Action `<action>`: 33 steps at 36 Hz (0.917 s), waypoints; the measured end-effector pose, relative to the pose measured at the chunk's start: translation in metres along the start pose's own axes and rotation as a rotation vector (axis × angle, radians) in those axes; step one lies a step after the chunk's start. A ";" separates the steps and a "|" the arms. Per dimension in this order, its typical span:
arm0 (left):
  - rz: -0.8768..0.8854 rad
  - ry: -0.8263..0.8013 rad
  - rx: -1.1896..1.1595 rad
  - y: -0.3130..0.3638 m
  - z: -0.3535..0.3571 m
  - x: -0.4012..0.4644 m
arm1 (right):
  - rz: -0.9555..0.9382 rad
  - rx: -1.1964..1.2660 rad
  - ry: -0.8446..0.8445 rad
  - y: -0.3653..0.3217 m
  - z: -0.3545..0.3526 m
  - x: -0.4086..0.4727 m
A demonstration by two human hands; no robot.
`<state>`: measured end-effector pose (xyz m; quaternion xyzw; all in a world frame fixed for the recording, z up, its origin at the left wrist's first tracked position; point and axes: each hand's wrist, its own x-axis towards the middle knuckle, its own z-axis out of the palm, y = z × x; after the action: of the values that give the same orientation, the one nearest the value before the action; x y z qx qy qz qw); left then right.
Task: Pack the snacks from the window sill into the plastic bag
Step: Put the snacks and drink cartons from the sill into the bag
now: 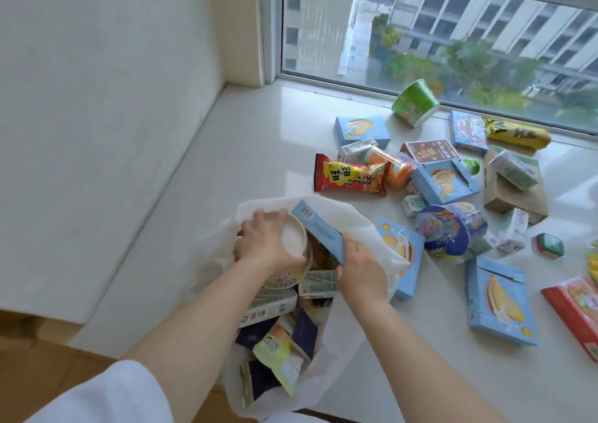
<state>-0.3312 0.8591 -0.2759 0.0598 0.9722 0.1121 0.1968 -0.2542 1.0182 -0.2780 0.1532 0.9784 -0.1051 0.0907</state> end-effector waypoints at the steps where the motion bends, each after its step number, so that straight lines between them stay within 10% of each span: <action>1: -0.028 0.008 0.004 -0.001 0.002 0.001 | 0.000 -0.010 -0.005 0.000 0.002 -0.002; 8: -0.001 -0.055 -0.039 -0.004 0.008 0.000 | -0.074 0.134 -0.312 -0.021 0.015 0.007; 14: -0.061 0.441 -0.136 -0.048 -0.002 -0.022 | -0.058 -0.002 0.228 -0.005 -0.001 0.003; 19: -0.506 0.169 -0.489 -0.072 0.018 -0.018 | 0.413 0.090 0.117 0.018 0.007 0.001; 24: -0.477 -0.091 -0.534 -0.067 0.026 -0.018 | 0.681 0.405 -0.106 0.042 0.012 -0.002; 33: -0.337 0.400 -0.285 -0.074 -0.029 -0.021 | 0.748 1.037 0.050 0.039 -0.043 0.017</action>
<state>-0.3290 0.7782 -0.2606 -0.1541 0.9623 0.2229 0.0235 -0.2638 1.0697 -0.2474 0.5105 0.6826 -0.5227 0.0125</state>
